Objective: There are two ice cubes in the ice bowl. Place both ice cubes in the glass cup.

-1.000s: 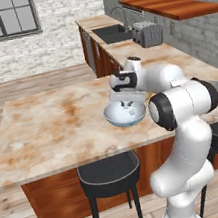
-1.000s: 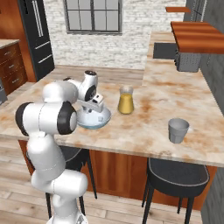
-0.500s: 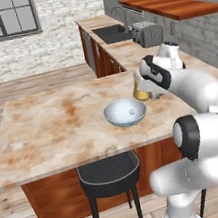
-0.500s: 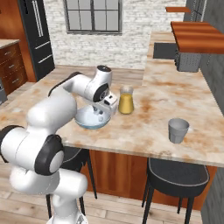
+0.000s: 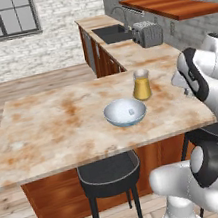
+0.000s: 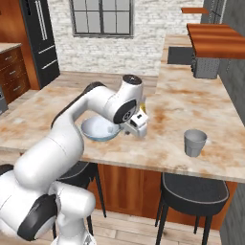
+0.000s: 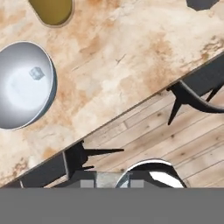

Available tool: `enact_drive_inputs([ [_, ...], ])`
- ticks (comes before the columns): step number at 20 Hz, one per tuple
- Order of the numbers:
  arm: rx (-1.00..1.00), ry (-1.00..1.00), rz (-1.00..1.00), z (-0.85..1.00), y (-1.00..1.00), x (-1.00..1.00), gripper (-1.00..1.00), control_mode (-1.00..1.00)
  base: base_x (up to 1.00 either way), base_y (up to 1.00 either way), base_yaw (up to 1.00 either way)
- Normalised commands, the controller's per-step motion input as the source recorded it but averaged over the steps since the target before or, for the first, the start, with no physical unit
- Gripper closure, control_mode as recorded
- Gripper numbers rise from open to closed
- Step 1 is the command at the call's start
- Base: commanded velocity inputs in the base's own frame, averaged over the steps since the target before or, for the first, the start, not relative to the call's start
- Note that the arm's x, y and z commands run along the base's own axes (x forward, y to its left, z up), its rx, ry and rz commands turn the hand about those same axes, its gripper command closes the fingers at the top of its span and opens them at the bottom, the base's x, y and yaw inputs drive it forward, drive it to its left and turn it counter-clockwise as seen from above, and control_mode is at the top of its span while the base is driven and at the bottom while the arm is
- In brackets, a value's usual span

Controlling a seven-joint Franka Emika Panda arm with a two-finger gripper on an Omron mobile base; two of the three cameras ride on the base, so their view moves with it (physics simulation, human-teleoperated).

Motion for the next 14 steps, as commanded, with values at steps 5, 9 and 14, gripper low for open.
enact_drive_inputs([
  [5,0.01,-0.16,0.0,0.21,-0.48,-0.4,1.0,-1.0,0.0,0.0,0.0],
  [9,0.0,0.0,-0.07,0.29,-0.55,-0.11,1.0,-1.0,0.0,0.0,0.0],
  [14,0.01,0.04,-0.14,0.15,-0.86,-0.16,1.0,-1.0,0.0,0.0,0.0],
])
